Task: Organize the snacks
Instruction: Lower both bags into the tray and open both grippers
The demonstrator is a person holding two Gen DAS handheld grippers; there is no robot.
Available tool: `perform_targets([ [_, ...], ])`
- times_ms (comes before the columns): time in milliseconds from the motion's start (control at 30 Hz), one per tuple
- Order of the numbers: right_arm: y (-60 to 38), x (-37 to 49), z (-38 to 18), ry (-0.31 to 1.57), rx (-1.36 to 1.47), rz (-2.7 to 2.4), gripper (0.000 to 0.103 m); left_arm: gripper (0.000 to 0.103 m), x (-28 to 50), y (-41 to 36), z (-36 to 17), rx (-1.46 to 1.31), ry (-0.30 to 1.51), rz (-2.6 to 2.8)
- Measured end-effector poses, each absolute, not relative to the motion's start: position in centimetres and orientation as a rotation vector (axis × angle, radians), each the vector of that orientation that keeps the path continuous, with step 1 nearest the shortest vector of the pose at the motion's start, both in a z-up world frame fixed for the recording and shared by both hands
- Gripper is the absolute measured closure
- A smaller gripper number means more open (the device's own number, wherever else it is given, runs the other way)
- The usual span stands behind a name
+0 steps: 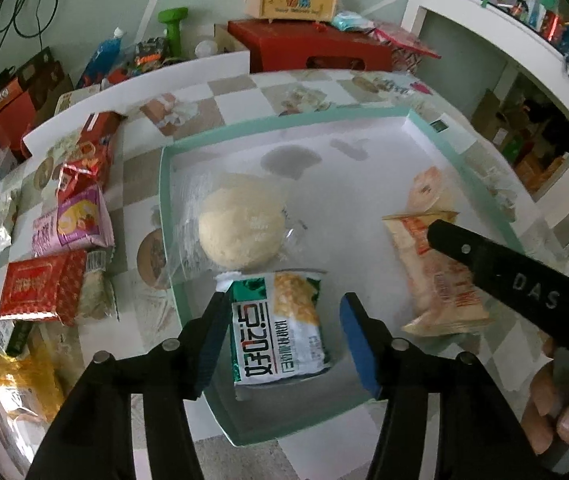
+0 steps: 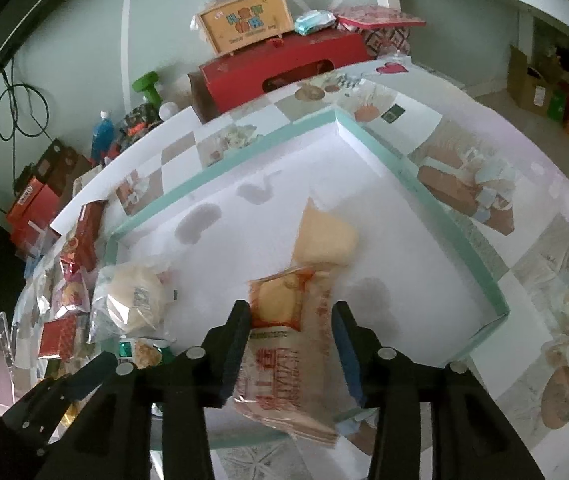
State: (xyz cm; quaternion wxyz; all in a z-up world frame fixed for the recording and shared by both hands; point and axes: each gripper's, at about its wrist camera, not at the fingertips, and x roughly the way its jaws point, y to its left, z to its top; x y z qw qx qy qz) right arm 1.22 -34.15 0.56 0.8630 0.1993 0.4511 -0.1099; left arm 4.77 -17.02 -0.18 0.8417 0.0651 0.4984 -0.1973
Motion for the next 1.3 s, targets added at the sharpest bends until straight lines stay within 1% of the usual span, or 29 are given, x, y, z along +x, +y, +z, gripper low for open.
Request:
perform_targets([
  [200, -34.0, 0.9, 1.7, 0.905, 0.408, -0.231, 0.056, 0.045, 4.6, -16.7, 0.8, 0.128, 1.036, -0.423],
  [367, -34.1, 0.9, 1.6, 0.908, 0.412, -0.24, 0.056, 0.044, 4.6, -16.2, 1.4, 0.112, 1.025, -0.406],
  [567, -34.5, 0.8, 1.3, 0.915, 0.426, -0.255, 0.056, 0.044, 5.0, -14.1, 2.3, 0.028, 1.007, -0.349],
  [600, -34.5, 0.9, 1.3, 0.919, 0.426, -0.255, 0.056, 0.041, 5.2, -13.7, 2.5, 0.014, 1.0, -0.337],
  [633, -34.5, 0.9, 1.2, 0.923, 0.426, -0.254, 0.056, 0.031, 5.3, -13.4, 2.6, 0.003, 0.994, -0.327],
  [700, -34.3, 1.0, 1.1, 0.928, 0.42, -0.248, 0.055, 0.023, 5.4, -12.7, 3.0, -0.02, 0.977, -0.305],
  [733, -34.1, 1.0, 1.1, 0.929, 0.414, -0.246, 0.051, 0.023, 5.5, -12.2, 3.1, -0.034, 0.969, -0.29],
  [800, -33.7, 1.1, 1.2, 0.929, 0.398, -0.241, 0.046, 0.023, 5.8, -11.4, 3.2, -0.056, 0.964, -0.267],
  [900, -32.9, 1.3, 1.3, 0.926, 0.374, -0.222, 0.045, 0.02, 6.2, -10.3, 3.1, -0.074, 0.961, -0.214],
  [967, -32.5, 1.5, 1.4, 0.925, 0.363, -0.215, 0.038, 0.02, 6.5, -9.7, 2.8, -0.075, 0.962, -0.181],
  [1000, -32.3, 1.5, 1.4, 0.923, 0.356, -0.216, 0.033, 0.02, 6.6, -9.3, 2.7, -0.074, 0.961, -0.16],
  [1067, -32.0, 1.6, 1.5, 0.921, 0.345, -0.212, 0.03, 0.009, 6.8, -8.8, 2.5, -0.073, 0.959, -0.128],
  [1100, -31.9, 1.7, 1.5, 0.919, 0.342, -0.211, 0.027, 0.001, 6.8, -8.7, 2.5, -0.073, 0.958, -0.119],
  [1133, -31.8, 1.7, 1.5, 0.916, 0.339, -0.211, 0.021, 0.001, 6.8, -8.4, 2.4, -0.075, 0.95, -0.105],
  [1167, -31.8, 1.8, 1.5, 0.915, 0.337, -0.212, 0.018, 0.001, 6.7, -8.2, 2.5, -0.078, 0.944, -0.099],
  [1233, -31.8, 1.8, 1.5, 0.903, 0.337, -0.209, 0.005, 0.001, 6.7, -8.0, 2.5, -0.081, 0.936, -0.09],
  [1267, -31.8, 1.8, 1.6, 0.893, 0.34, -0.207, 0.001, 0.001, 6.7, -7.9, 2.6, -0.081, 0.935, -0.088],
  [1300, -31.9, 1.7, 1.7, 0.885, 0.343, -0.205, 0.0, 0.001, 6.8, -7.8, 2.5, -0.079, 0.934, -0.084],
])
